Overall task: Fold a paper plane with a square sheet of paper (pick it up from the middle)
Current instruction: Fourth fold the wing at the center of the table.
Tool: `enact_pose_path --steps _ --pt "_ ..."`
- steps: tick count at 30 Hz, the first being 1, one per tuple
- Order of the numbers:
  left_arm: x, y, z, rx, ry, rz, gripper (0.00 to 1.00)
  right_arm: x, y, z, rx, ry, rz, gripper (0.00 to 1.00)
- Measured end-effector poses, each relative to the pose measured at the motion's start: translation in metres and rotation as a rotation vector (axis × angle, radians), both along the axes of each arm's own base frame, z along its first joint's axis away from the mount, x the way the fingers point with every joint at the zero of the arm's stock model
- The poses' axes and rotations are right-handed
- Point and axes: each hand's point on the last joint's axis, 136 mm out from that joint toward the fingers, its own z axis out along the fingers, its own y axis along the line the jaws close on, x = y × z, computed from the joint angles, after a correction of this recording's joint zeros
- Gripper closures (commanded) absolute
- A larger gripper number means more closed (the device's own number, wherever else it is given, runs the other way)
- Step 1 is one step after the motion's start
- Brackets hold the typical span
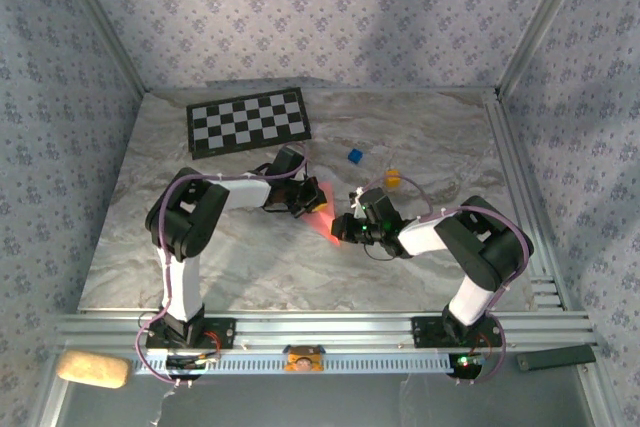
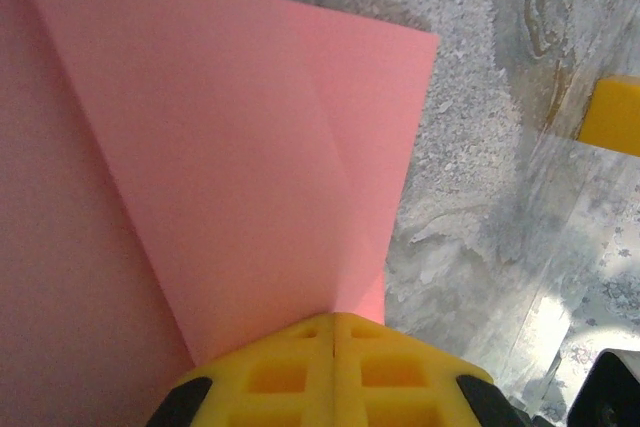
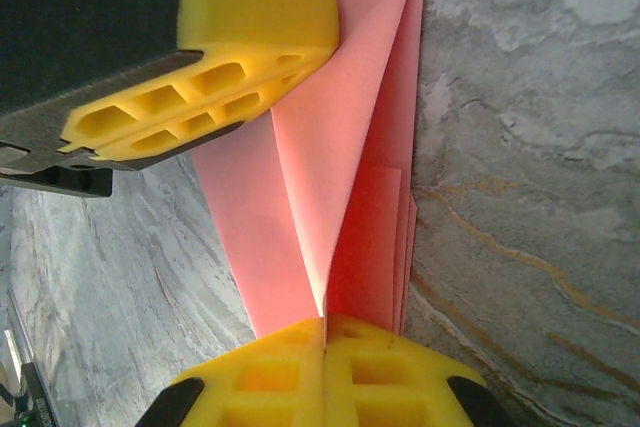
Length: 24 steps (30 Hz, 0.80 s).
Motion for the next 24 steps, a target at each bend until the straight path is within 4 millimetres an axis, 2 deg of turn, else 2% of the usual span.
enact_pose_path --steps 24 --pt "0.0007 -0.0012 -0.0041 0.022 -0.01 -0.04 1.0 -0.0015 0.0003 0.0068 0.005 0.045 0.012 0.8"
